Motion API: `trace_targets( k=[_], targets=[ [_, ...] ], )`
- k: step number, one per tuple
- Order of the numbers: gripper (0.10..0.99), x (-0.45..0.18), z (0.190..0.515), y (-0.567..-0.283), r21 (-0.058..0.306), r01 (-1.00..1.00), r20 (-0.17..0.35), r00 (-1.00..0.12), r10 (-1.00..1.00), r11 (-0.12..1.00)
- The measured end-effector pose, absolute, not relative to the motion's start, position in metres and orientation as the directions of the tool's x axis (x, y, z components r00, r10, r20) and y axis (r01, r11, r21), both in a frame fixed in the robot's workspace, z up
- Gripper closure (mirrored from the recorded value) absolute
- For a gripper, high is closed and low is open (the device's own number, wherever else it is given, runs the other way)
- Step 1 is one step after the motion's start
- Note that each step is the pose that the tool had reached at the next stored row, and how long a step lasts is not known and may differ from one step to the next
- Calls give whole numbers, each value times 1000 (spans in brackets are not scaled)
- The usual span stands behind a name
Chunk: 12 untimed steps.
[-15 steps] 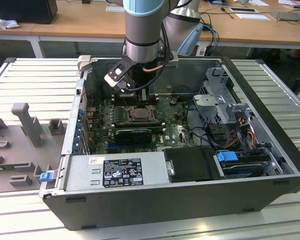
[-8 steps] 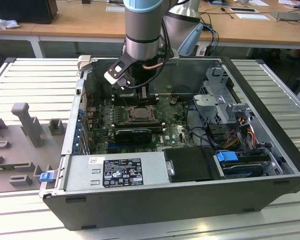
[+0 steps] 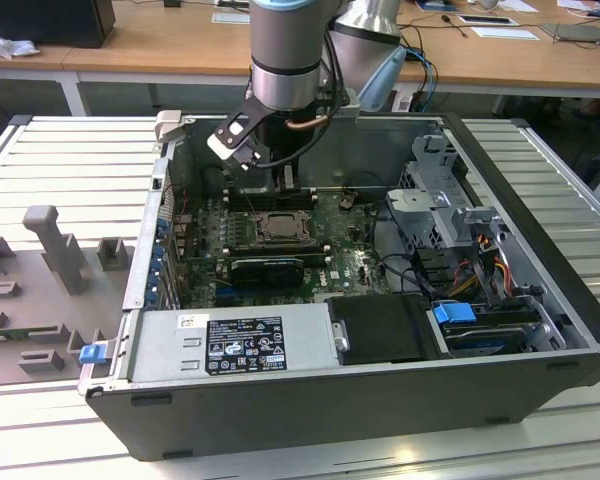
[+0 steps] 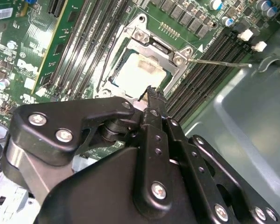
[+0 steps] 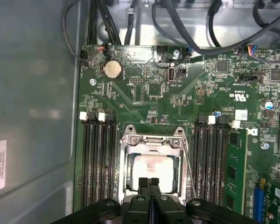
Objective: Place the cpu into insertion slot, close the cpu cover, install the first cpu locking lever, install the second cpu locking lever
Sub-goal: 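Install the first cpu locking lever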
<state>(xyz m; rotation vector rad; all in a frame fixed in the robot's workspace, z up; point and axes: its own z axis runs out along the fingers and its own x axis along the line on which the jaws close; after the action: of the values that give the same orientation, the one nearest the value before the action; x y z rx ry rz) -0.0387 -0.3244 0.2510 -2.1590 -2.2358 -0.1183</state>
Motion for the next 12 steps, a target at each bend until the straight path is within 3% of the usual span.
trace_targets(
  k=[8, 12],
  targets=[
    [980, -39, 282, -324, 33, 999, 73, -36, 997, 34],
    [980, -39, 282, -324, 33, 993, 73, -113, 991, 110]
  ],
)
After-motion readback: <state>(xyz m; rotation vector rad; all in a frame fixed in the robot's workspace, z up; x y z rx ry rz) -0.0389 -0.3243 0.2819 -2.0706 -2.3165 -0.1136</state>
